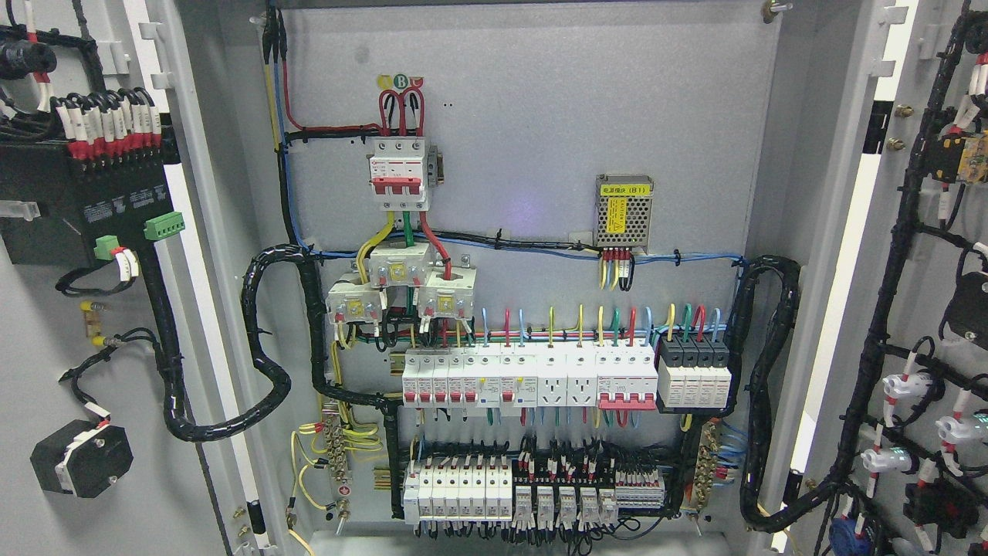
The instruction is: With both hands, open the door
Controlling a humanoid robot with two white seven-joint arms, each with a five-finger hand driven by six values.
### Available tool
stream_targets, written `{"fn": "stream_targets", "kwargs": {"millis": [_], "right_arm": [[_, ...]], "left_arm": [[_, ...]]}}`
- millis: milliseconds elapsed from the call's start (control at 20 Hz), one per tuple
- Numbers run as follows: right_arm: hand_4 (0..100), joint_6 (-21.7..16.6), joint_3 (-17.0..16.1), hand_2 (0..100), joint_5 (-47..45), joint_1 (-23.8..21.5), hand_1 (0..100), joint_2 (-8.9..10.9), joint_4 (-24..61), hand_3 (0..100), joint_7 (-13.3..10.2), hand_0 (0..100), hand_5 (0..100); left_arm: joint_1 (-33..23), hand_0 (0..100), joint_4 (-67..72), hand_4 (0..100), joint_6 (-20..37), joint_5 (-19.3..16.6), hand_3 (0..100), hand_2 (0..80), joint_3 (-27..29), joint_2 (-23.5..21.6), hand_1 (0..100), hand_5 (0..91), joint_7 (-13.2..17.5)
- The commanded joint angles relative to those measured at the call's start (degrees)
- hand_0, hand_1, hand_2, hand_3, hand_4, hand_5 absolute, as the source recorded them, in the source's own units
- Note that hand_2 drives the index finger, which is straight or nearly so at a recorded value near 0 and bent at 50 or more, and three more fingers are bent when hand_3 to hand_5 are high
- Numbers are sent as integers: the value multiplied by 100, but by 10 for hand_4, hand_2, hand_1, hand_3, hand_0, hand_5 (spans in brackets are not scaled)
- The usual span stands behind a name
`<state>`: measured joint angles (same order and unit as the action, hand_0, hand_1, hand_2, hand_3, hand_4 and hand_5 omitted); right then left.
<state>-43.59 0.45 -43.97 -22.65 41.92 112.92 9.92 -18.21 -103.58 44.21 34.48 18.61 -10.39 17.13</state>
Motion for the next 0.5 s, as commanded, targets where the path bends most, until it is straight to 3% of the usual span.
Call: {"fn": "stream_targets", "kwargs": {"millis": [0, 451], "right_arm": [[0, -9, -299, 0, -41, 6, 0, -26, -314, 0, 1, 0, 0], [0, -61, -432, 0, -111, 15, 0, -26, -429, 0, 10, 0, 0]], "left_arm": [[300, 0, 619, 42, 2225, 32, 0, 0, 187, -288, 0, 0, -8], [432, 0, 646, 42, 1750, 173, 0, 0, 432, -403, 0, 0, -8]]}}
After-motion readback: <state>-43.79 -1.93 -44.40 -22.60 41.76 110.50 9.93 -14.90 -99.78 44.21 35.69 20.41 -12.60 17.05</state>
